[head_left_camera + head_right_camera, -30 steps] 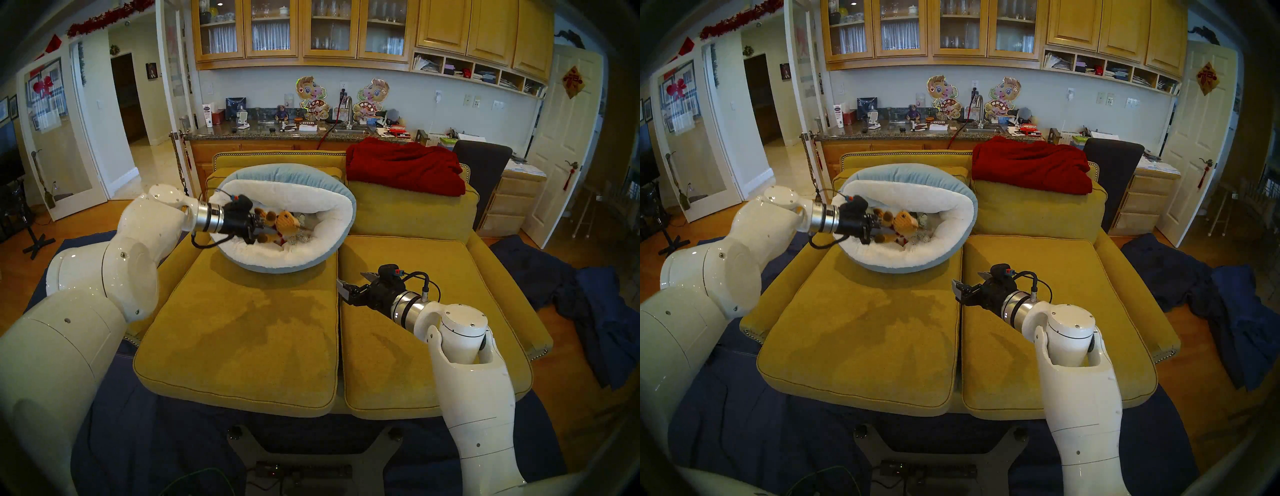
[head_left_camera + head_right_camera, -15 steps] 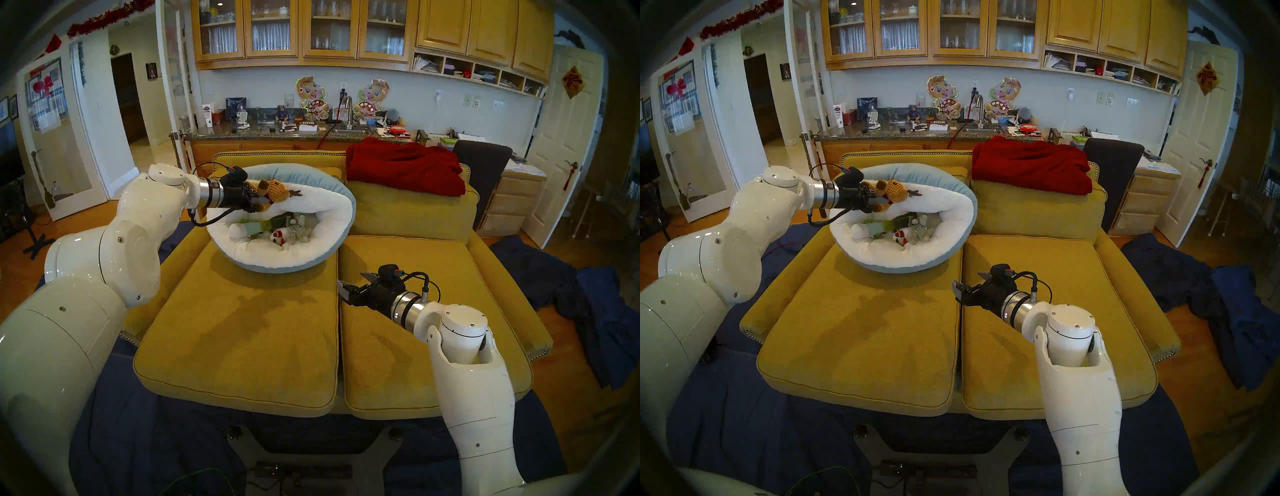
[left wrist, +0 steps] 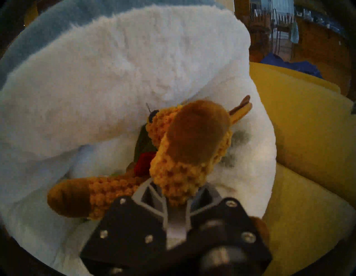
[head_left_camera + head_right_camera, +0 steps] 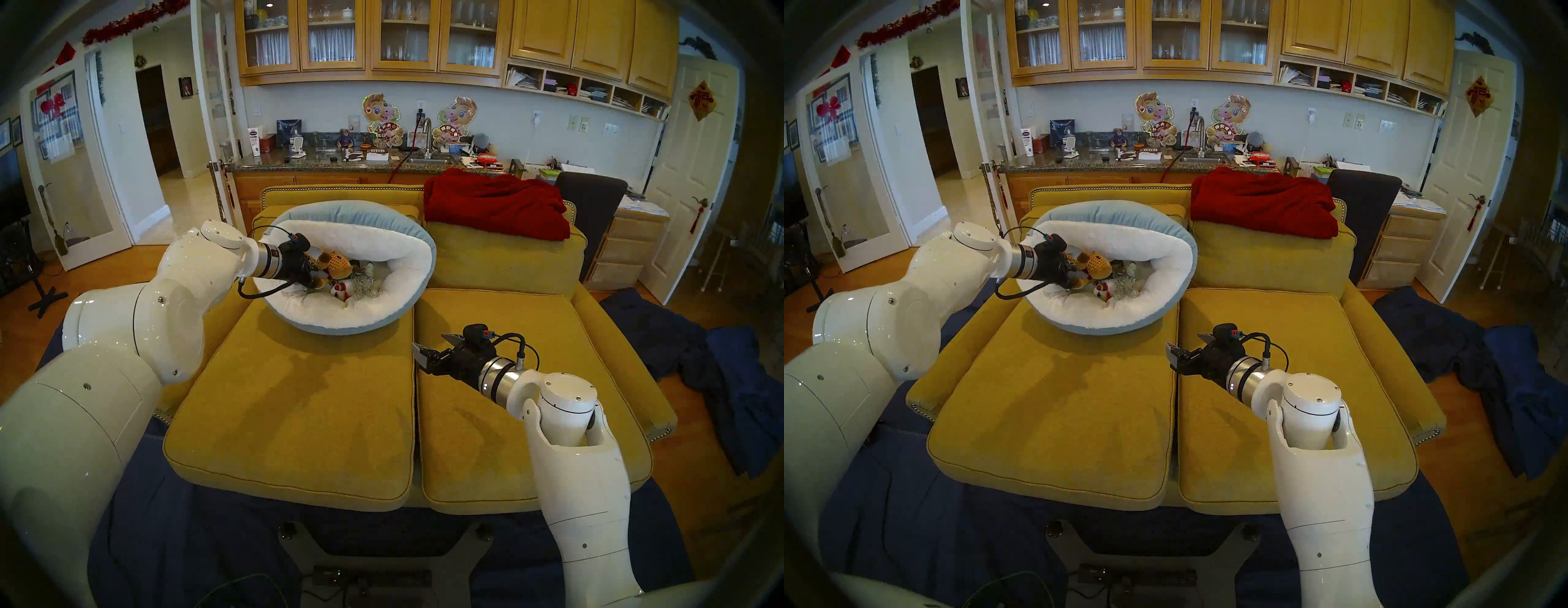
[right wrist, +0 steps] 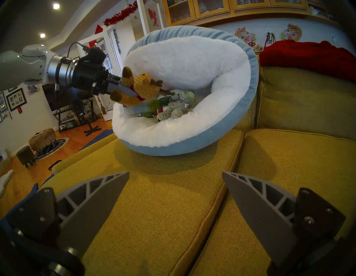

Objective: Put toys into dog bed

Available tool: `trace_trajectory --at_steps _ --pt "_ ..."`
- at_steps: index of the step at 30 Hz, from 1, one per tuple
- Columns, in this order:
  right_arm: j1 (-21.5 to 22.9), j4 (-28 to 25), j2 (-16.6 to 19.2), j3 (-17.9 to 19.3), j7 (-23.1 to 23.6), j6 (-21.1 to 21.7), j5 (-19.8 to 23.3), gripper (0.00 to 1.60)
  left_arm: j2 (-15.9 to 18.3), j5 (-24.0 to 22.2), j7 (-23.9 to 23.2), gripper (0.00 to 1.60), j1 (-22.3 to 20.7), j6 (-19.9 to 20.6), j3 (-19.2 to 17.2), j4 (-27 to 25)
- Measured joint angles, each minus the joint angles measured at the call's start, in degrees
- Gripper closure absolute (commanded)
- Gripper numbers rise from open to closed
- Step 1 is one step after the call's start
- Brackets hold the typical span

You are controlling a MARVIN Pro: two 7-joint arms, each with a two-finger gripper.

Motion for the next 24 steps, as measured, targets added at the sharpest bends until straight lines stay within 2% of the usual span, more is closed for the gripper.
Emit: trace_trajectory --at_steps 12,24 --pt "0.00 0.13 -0.17 0.13 0.19 -0.01 -0.14 0.00 0.59 2.33 3.99 1.60 0.50 -0.88 0.84 0.00" --pt "0.00 0.34 -0.33 0.28 0.36 -0.01 -0.27 0.00 0.50 2.44 8.87 1.60 0.84 -1.25 0.09 -0.06"
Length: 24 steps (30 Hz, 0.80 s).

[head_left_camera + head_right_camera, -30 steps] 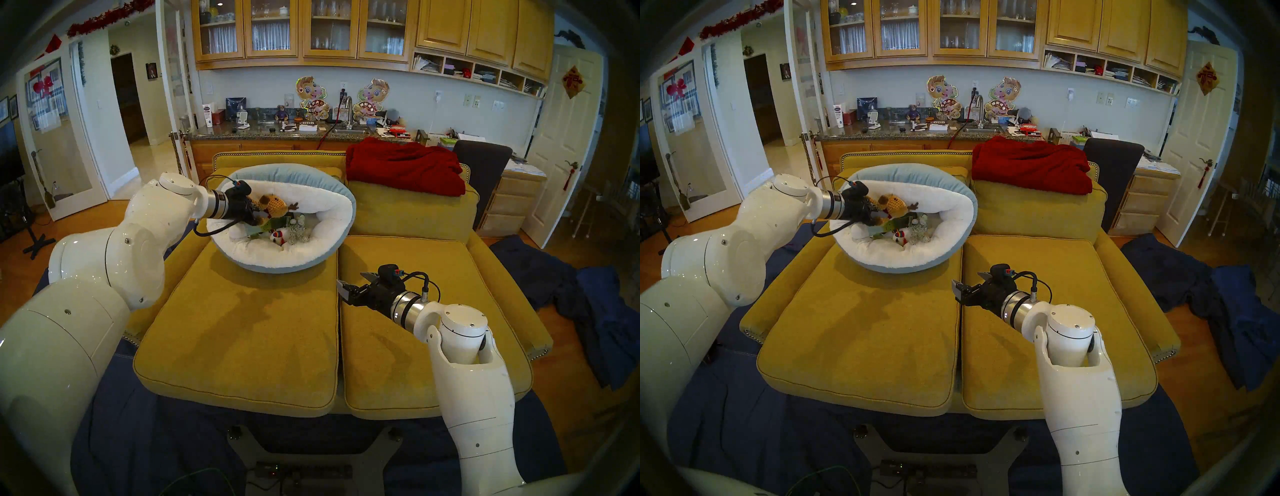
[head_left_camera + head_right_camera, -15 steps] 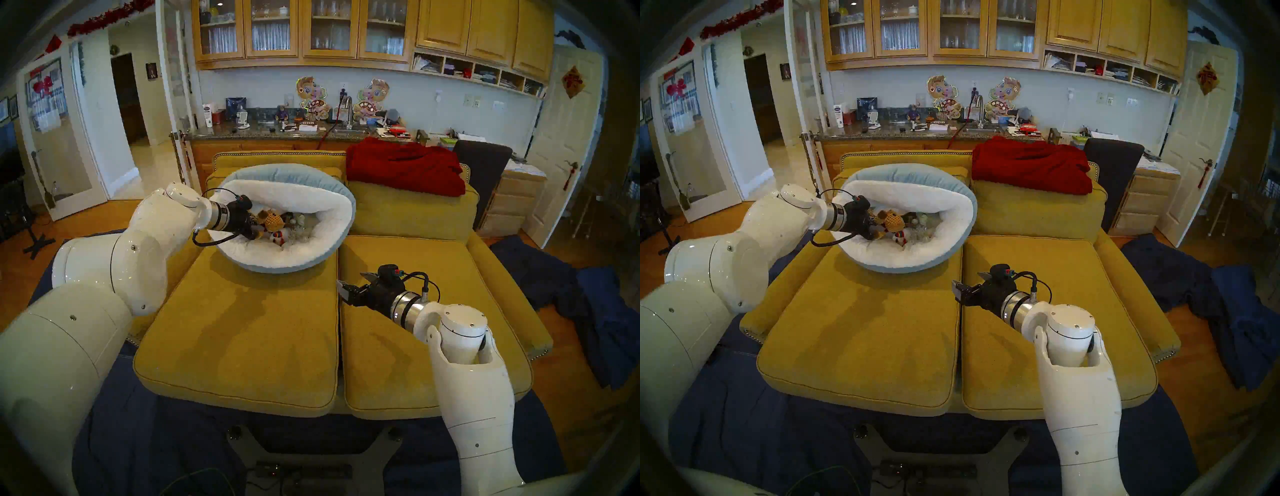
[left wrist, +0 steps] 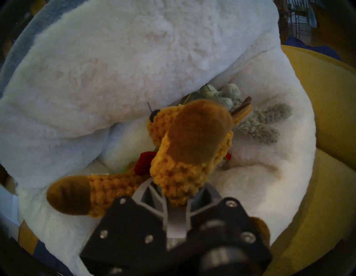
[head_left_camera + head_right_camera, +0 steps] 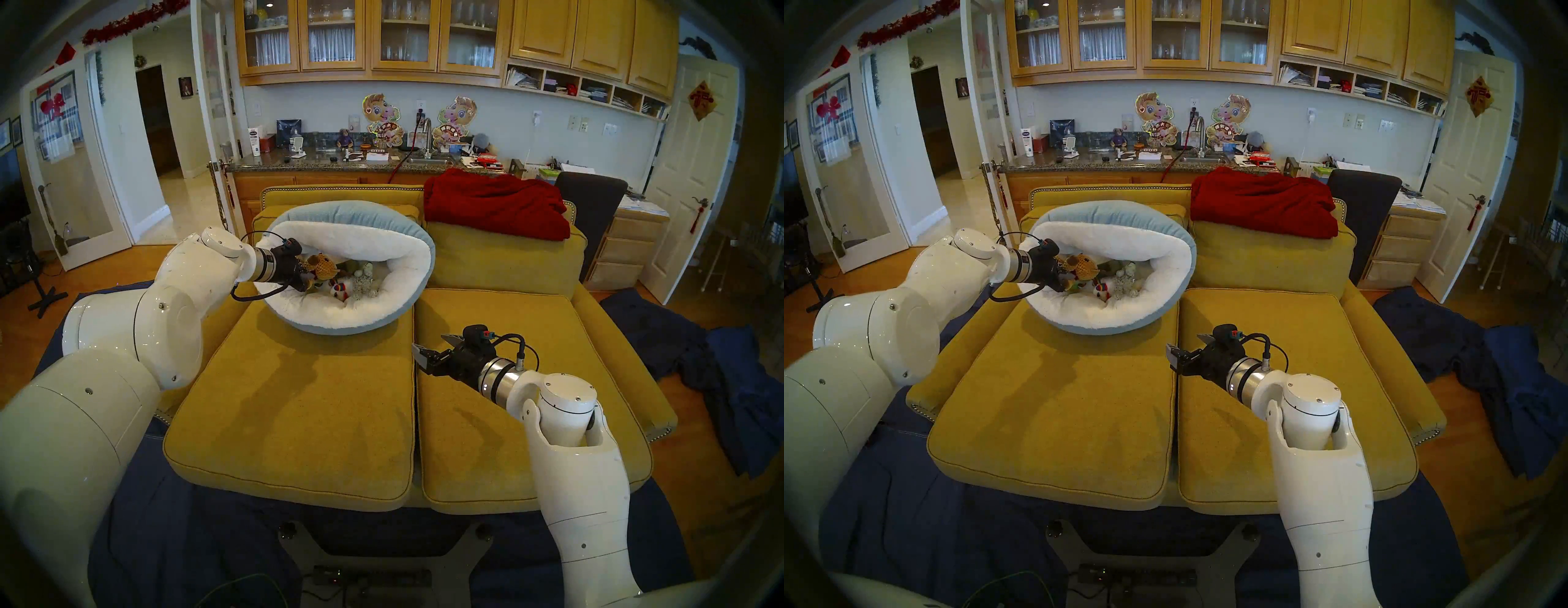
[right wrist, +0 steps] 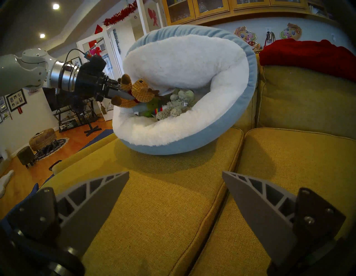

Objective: Put toys into dog bed

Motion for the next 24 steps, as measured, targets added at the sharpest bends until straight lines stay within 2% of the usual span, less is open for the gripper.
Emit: trace_trajectory --at_steps 24 --pt "0.01 0.39 -0.33 0.26 0.35 -0.02 -0.28 0.00 -2.74 0.14 5.96 1.60 0.60 0.04 -0.19 0.40"
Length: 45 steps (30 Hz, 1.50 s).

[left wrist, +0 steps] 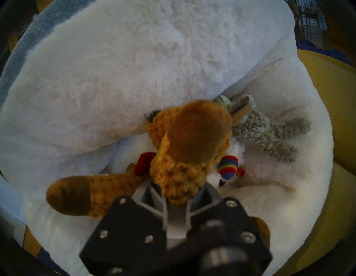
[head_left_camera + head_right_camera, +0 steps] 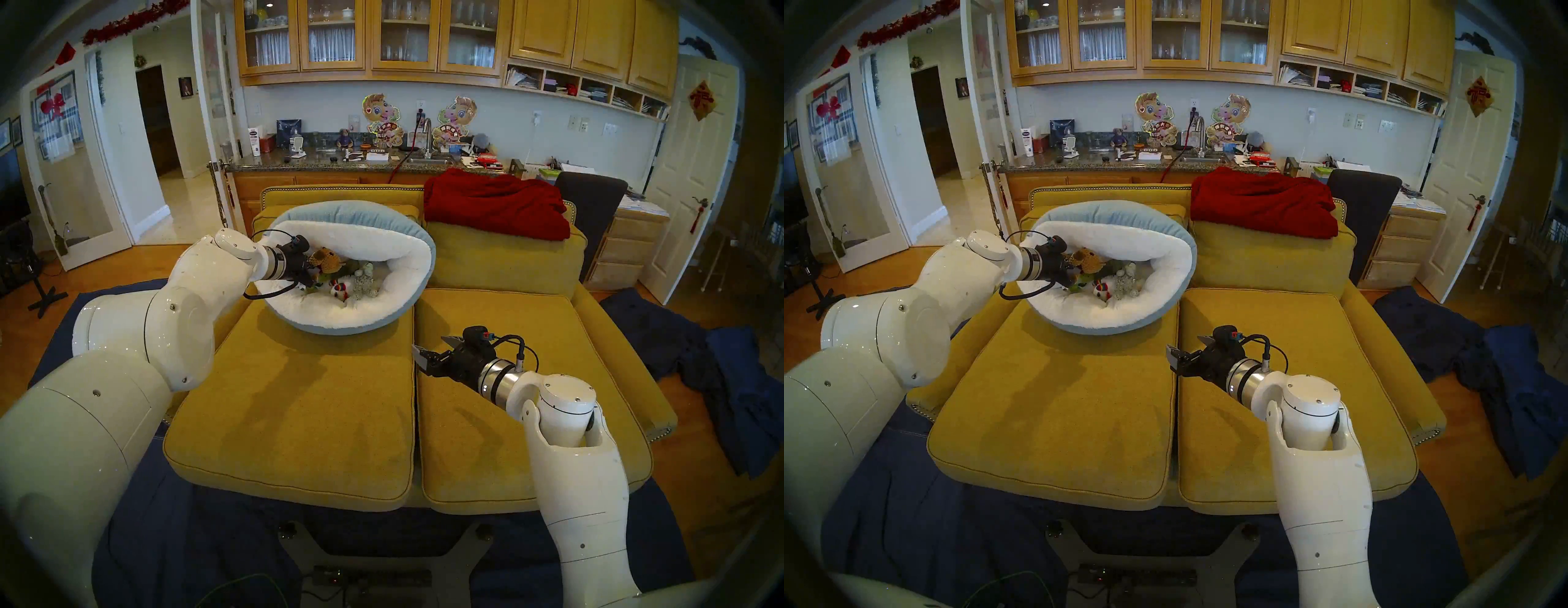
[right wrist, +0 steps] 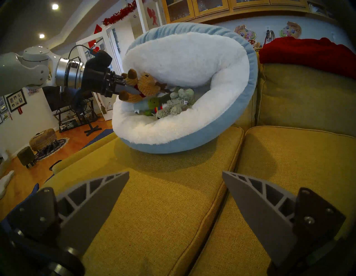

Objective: Put toys into dog bed

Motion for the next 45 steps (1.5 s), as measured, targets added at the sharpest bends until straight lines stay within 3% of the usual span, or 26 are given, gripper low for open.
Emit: trace_trajectory --at_steps 17,21,28,30,31,32,34,35,36,45 --pt "0.00 0.03 -0.21 0.16 0.25 -0.01 -0.24 0.00 -3.26 0.00 2.29 1.60 2.08 -0.37 0.00 1.14" --pt "0.00 0.05 -0.26 0.21 0.30 -0.01 -0.30 0.00 -3.74 -0.07 2.78 1.38 2.42 -0.41 -0.09 1.27" --pt "0.00 0.08 -0.36 0.29 0.40 -0.01 -0.42 0.00 -4.15 -0.35 3.85 1.41 2.82 -0.58 -0.81 1.28" --pt "0.00 0.08 -0.38 0.32 0.42 -0.01 -0.45 0.00 -4.19 -0.46 4.05 1.24 2.90 -0.62 -1.04 1.28" --pt "0.00 0.08 -0.40 0.33 0.44 -0.01 -0.46 0.00 -4.20 -0.53 4.15 0.97 2.95 -0.63 -1.19 1.28" --pt "0.00 0.08 -0.41 0.34 0.45 -0.01 -0.47 0.00 -4.20 -0.58 4.21 0.88 2.97 -0.64 -1.27 1.28" --pt "0.00 0.08 -0.43 0.35 0.46 -0.01 -0.49 0.00 -4.20 -0.66 4.26 0.43 3.01 -0.64 -1.44 1.29" --pt "0.00 0.08 -0.45 0.36 0.48 -0.01 -0.50 0.00 -4.19 -0.73 4.27 0.13 3.02 -0.63 -1.57 1.32" --pt "0.00 0.08 -0.46 0.37 0.50 -0.01 -0.52 0.00 -4.16 -0.78 4.27 0.03 3.03 -0.63 -1.67 1.35" --pt "0.02 0.04 -0.57 0.42 0.62 -0.02 -0.69 0.00 -3.18 -1.47 1.71 0.00 3.02 -0.59 -2.74 1.89"
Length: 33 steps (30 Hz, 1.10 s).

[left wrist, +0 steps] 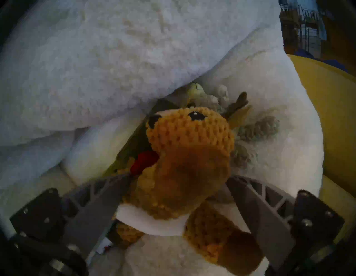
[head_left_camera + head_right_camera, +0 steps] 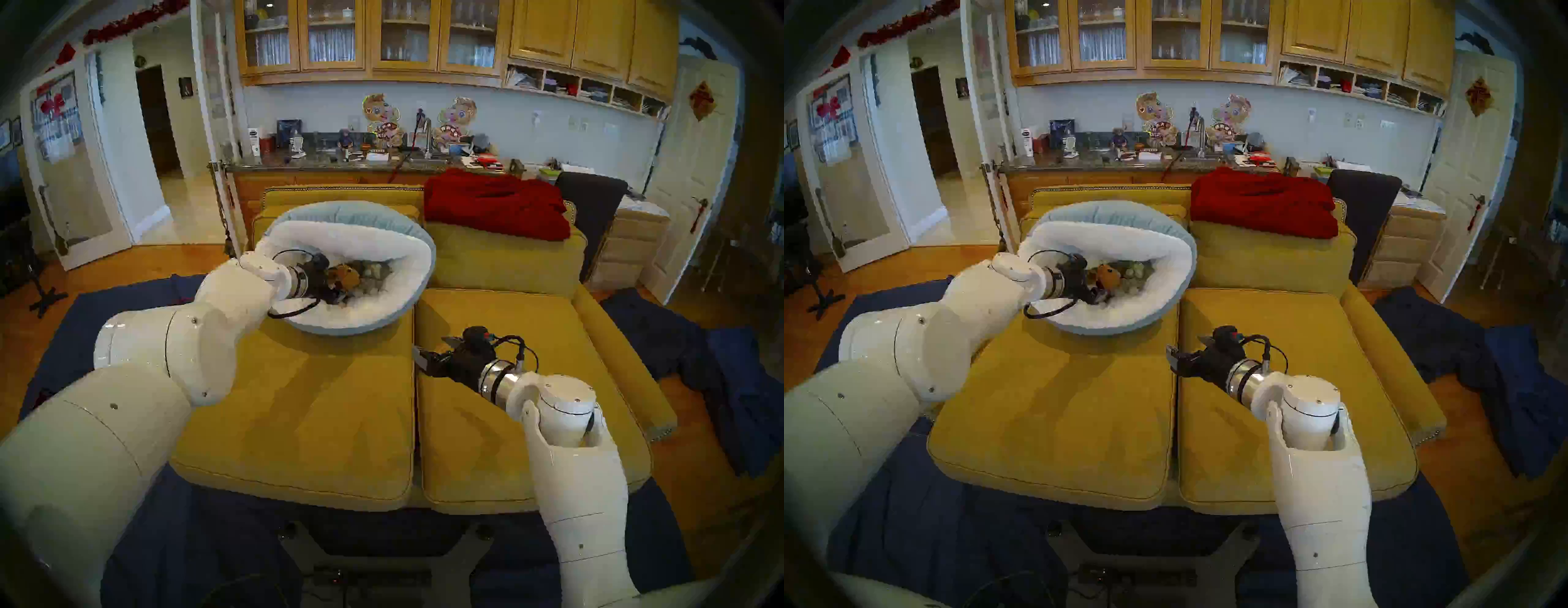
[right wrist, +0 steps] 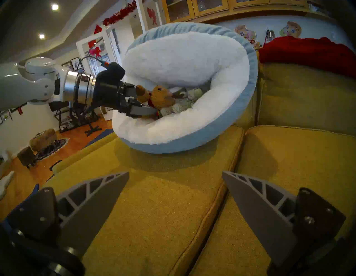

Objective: Put toys into dog bed

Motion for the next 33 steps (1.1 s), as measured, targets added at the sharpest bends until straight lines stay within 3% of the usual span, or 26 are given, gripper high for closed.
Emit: trace_trajectory --at_steps 10,23,33 --pt "0.01 -0.14 -0.11 0.04 0.12 0.00 -0.20 0.00 1.43 -1.70 -5.87 0.00 -0.69 0.25 -2.21 0.53" --pt "0.01 -0.48 -0.24 0.08 0.22 0.01 -0.53 0.00 3.71 -3.92 -17.94 0.00 -1.89 0.14 -5.13 1.12" --pt "0.00 -0.66 -0.34 0.15 0.29 0.01 -0.71 0.00 4.97 -4.48 -20.51 0.00 -2.02 -0.76 -6.31 0.70"
